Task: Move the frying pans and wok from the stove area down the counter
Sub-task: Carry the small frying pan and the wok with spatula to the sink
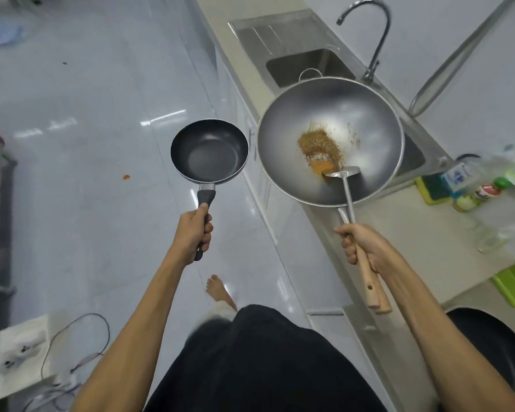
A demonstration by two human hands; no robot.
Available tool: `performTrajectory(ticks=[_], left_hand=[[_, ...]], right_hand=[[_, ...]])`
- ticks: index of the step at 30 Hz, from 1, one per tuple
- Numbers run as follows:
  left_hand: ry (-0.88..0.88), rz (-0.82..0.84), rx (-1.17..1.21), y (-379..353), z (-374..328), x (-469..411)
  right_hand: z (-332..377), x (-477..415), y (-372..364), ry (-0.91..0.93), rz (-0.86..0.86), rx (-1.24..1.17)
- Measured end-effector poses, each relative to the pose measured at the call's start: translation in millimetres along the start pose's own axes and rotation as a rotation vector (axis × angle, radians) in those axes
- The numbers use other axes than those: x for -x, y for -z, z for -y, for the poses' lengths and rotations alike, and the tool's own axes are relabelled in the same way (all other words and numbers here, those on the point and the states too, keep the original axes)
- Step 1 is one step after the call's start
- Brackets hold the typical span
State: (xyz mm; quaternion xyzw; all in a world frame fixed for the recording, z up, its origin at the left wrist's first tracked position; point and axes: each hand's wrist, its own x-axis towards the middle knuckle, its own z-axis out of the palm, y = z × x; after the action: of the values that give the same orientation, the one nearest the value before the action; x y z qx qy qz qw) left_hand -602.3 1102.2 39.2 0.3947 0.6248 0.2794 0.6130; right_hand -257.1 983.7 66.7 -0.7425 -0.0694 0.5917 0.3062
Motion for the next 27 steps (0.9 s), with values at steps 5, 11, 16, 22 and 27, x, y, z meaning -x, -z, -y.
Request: performTrajectory(ticks=[5, 11, 16, 22, 27], left_hand=[[-0.02, -0.003, -0.008, 51, -81, -98], [-0.022, -0.006, 0.002, 89, -155, -201], [-0.014, -0.016, 0.022, 107, -209, -296], [-0.018, -0.033, 0.007, 115, -281, -417], [-0.033, -0.03, -0.048, 111, -334, -505]], right_hand=[[89, -40, -78, 0.0, 0.038, -0.058], [184, -97, -141, 0.008, 0.048, -0.103], [267, -161, -177, -0.028, 0.066, -0.121], [382, -235, -217, -0.032, 0.049, -0.123], [472, -280, -243, -0.049, 0.032, -0.14]])
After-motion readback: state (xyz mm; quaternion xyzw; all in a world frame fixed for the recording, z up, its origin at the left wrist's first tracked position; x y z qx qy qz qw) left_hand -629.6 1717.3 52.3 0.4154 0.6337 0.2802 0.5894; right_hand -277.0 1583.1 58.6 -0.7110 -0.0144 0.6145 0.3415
